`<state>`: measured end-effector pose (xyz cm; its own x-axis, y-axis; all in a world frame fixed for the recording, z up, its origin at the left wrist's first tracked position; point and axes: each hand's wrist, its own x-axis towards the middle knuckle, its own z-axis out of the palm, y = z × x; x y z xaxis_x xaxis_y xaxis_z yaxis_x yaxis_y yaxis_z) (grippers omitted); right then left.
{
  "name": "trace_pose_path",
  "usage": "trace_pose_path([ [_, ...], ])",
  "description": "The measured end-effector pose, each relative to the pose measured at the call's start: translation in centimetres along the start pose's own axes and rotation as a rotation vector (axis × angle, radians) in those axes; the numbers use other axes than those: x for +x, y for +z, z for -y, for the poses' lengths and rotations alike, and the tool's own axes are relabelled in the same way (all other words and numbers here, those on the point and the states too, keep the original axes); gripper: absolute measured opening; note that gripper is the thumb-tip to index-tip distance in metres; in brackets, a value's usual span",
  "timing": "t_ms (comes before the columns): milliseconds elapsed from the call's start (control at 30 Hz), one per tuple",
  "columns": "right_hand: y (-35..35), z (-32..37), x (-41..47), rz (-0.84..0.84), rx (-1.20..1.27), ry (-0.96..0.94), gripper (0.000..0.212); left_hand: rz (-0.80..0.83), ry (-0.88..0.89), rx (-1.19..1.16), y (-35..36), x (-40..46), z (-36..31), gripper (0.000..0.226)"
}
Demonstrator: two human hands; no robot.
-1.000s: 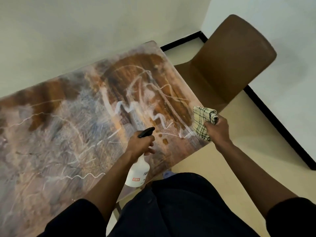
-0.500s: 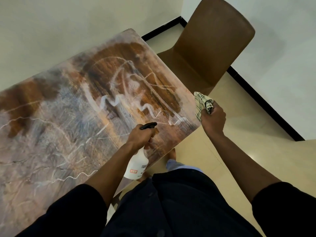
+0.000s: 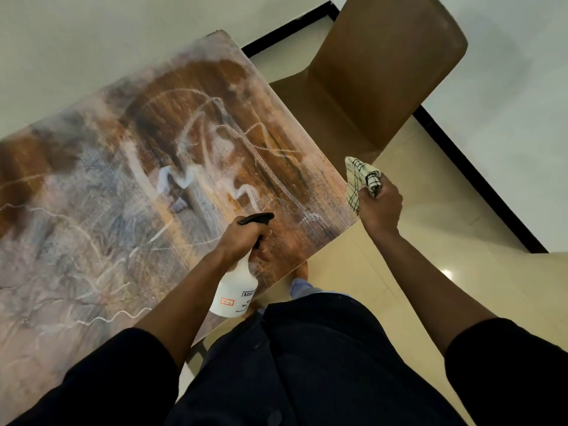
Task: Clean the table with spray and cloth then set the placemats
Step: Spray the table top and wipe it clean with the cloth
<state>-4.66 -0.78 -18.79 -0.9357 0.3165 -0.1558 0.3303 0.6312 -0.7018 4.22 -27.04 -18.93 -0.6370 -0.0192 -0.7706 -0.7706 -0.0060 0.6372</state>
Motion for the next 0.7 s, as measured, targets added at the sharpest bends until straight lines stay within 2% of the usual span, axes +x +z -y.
trace_pose_path([
  [200, -0.3, -0.6, 1.3, 0.024, 0.015, 0.016, 0.042, 0.044, -0.043, 0.033, 0.1, 0.7, -1.0, 0.047],
  [367, -0.1, -1.1, 2.0, 0.040, -0.015, -0.025, 0.042, 0.001, -0.042, 0.017, 0.6, 0.9, -1.1, 0.037],
  [433, 0.1, -1.2, 2.2, 0.045, -0.025, -0.040, 0.043, -0.016, -0.032, -0.011, 0.7, 1.2, -1.1, 0.039],
  [567, 0.8, -1.1, 2.7, 0.071, -0.057, -0.095, 0.040, -0.014, -0.066, -0.029, 0.5, 1.0, -2.0, 0.020],
  [700, 2.2, -0.4, 3.2, 0.109, -0.135, -0.191, 0.035, -0.016, -0.066, -0.082, 0.3, 0.8, -1.9, 0.024],
])
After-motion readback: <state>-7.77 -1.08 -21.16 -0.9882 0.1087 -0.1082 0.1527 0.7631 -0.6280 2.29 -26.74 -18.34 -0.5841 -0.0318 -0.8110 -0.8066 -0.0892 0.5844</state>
